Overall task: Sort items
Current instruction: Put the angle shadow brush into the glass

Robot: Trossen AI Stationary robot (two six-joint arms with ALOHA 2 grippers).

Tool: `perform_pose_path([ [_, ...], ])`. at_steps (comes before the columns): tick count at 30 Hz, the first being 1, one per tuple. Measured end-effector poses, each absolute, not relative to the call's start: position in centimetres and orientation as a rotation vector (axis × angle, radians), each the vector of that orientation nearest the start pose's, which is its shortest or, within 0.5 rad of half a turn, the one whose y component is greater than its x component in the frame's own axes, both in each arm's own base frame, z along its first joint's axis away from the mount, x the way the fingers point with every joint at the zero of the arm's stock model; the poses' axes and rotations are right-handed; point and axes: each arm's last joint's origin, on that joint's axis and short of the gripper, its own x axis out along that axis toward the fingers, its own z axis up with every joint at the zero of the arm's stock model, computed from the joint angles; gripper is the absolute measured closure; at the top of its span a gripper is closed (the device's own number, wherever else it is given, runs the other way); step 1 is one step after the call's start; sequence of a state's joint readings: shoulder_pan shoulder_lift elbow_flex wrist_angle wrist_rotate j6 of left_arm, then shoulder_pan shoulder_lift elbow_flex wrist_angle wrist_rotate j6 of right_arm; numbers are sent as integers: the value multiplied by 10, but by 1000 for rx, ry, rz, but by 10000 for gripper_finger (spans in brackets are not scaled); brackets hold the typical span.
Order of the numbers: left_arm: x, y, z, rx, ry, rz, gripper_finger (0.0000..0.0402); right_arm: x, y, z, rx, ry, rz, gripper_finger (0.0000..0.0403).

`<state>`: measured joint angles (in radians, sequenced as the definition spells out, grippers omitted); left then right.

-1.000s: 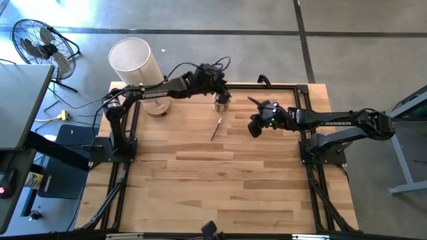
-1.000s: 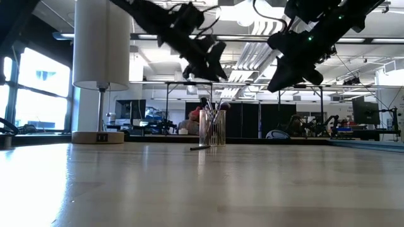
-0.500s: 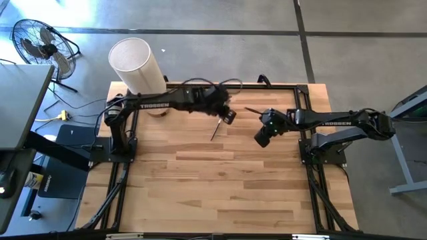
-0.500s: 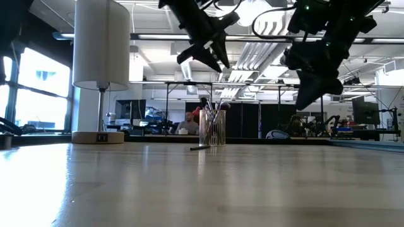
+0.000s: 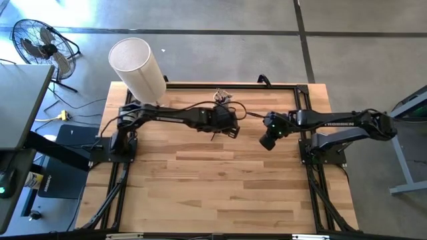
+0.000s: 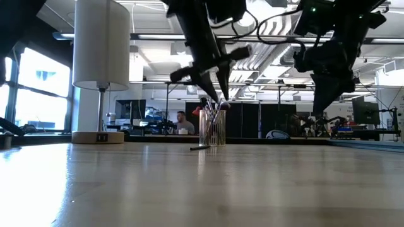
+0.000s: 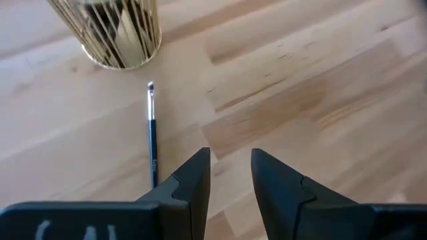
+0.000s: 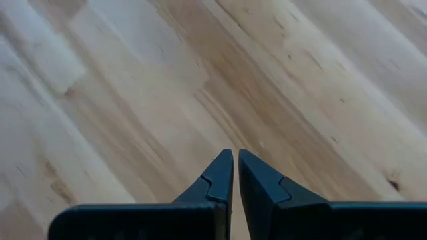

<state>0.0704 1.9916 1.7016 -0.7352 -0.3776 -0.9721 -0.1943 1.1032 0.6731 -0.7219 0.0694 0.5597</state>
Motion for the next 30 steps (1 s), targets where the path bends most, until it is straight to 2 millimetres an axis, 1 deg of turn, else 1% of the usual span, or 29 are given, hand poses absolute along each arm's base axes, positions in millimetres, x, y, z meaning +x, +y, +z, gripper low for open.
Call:
perform_pose_path([
  [3,432,42,236,-716,769,859,295,181,-35,208,548,1037,-540,385],
  [7,437,49,223,-725,792,872,295,177,-31,214,534,1002,-539,386],
  [12,440,67,200,-712,827,930,295,171,-30,221,538,964,-531,386],
  [16,439,79,200,-719,818,955,295,169,-30,223,544,950,-531,387],
  [18,439,84,199,-687,822,952,295,169,-30,223,549,947,-533,386],
  [20,445,87,192,-643,805,937,296,169,-30,223,550,948,-531,387],
  [22,443,91,189,-613,833,935,296,169,-30,223,554,947,-534,386],
  [25,445,96,190,-642,816,907,296,169,-30,223,556,946,-536,387],
  [28,447,97,173,-633,862,920,296,169,-30,223,564,944,-541,387],
  [30,446,97,167,-625,889,930,296,169,-30,223,569,940,-544,387],
])
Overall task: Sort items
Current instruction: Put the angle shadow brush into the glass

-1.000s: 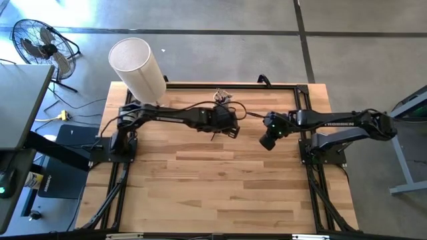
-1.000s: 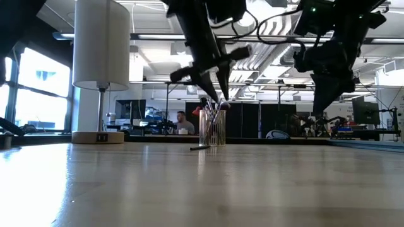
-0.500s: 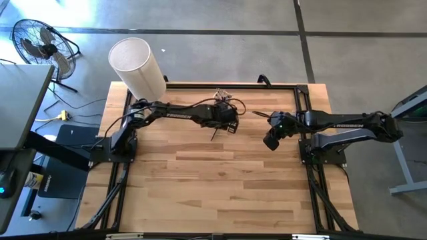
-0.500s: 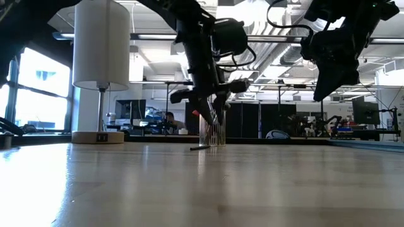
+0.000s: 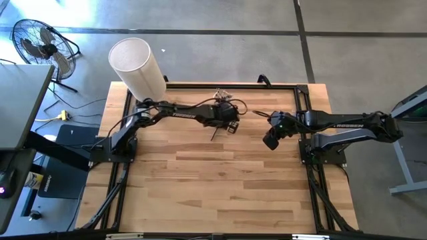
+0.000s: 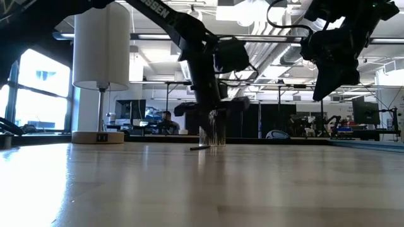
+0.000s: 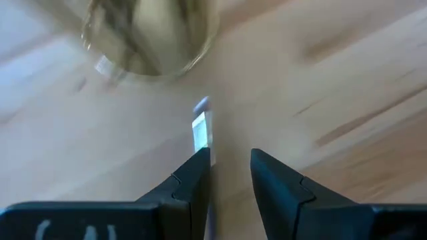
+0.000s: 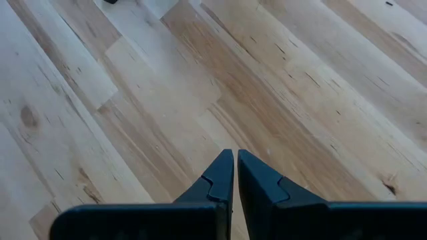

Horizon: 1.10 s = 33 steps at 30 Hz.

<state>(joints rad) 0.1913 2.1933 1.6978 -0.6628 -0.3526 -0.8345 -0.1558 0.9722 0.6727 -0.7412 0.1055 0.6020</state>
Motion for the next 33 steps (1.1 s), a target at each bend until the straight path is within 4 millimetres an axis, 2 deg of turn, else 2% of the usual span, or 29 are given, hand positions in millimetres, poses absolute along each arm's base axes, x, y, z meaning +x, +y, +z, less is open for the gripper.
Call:
perform_pose_path([
  [12,448,100,166,-538,848,991,296,170,-30,223,570,937,-544,386],
  [29,448,111,167,-550,826,992,295,170,-30,224,580,933,-548,386],
  [33,452,112,152,-557,842,985,295,170,-30,224,580,933,-549,387],
])
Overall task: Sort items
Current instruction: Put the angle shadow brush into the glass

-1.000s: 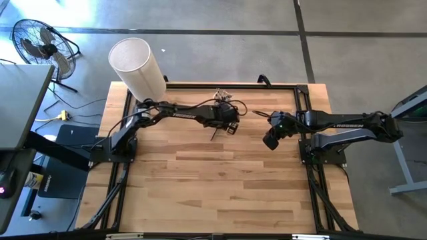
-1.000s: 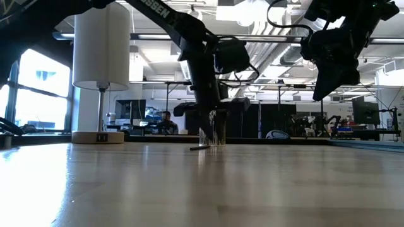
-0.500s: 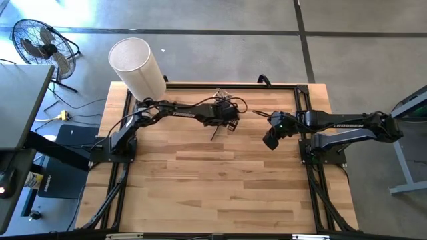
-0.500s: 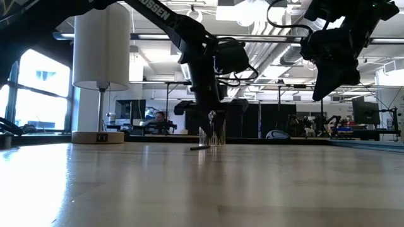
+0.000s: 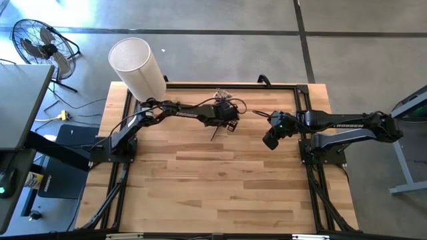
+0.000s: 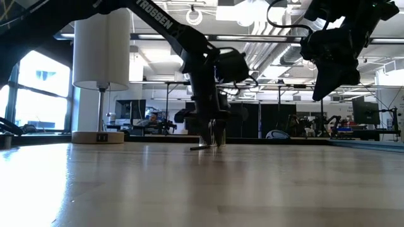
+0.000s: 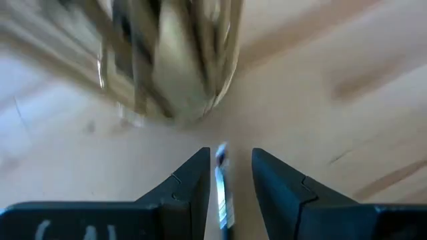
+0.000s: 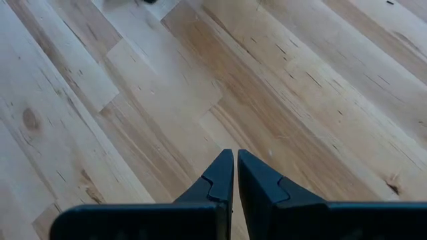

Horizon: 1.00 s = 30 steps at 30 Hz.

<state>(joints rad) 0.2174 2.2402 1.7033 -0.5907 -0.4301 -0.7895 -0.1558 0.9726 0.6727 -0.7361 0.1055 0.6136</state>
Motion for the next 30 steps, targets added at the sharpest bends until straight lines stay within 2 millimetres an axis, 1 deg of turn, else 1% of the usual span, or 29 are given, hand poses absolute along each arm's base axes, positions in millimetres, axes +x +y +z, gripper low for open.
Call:
perform_pose_path([
  [1,451,112,148,-556,860,985,295,170,-30,224,580,933,-549,386],
  [5,454,111,144,-577,867,957,295,170,-30,224,580,933,-548,387],
  [12,454,111,144,-585,872,947,298,170,-30,224,580,933,-549,386],
  [14,454,111,144,-585,872,948,314,170,-30,224,580,933,-549,387],
  [15,454,111,144,-585,872,948,328,170,-30,224,580,933,-549,387],
  [17,454,111,144,-587,875,944,370,170,-30,224,580,933,-549,386],
  [18,454,110,144,-584,881,934,384,170,-30,224,580,933,-549,387],
  [19,454,110,144,-582,888,922,390,170,-30,224,580,933,-549,387],
  [22,454,110,144,-593,908,886,394,170,-30,224,590,930,-554,386],
  [26,455,108,144,-650,927,831,399,170,-30,224,591,930,-555,386],
  [28,454,104,151,-666,931,805,400,170,-30,224,593,929,-556,387],
  [30,452,95,158,-660,943,780,401,170,-30,224,593,929,-556,387],
])
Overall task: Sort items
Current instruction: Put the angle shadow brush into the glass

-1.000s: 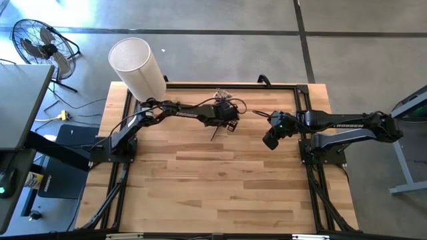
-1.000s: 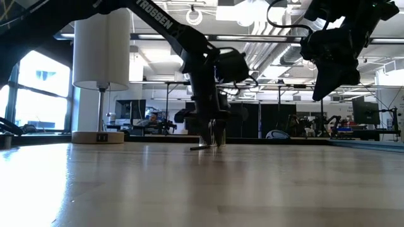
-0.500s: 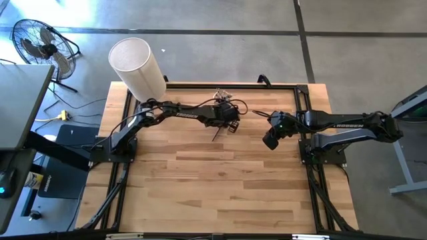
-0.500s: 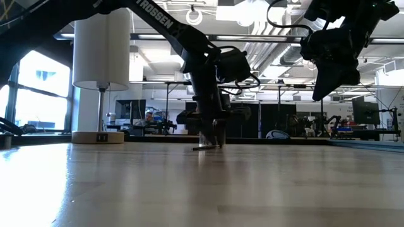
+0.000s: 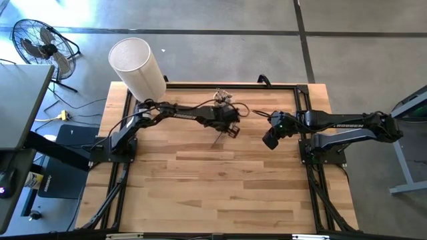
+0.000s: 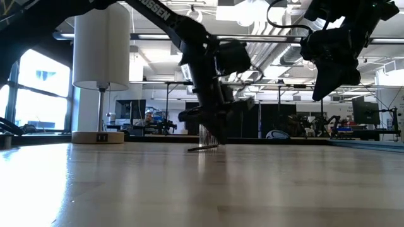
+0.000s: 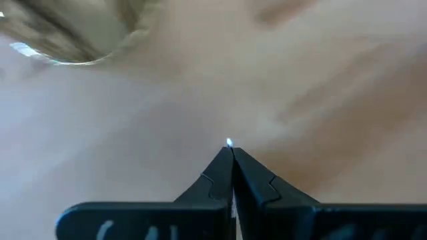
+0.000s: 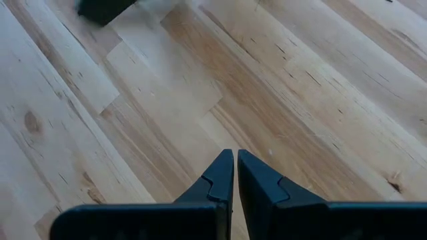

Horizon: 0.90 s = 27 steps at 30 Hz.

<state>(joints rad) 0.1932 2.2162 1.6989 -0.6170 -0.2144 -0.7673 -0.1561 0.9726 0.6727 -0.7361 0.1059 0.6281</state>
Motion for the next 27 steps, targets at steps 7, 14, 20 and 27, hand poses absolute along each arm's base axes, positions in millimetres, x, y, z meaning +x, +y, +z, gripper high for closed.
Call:
perform_pose_path([
  [7,450,77,199,-578,813,813,401,170,-30,224,579,923,-575,386],
  [14,446,70,217,-510,719,899,401,170,-31,223,575,923,-578,387],
  [20,441,75,260,-504,517,919,401,169,-31,223,568,925,-581,386],
  [27,422,90,289,-465,474,978,401,169,-31,223,546,928,-581,387],
])
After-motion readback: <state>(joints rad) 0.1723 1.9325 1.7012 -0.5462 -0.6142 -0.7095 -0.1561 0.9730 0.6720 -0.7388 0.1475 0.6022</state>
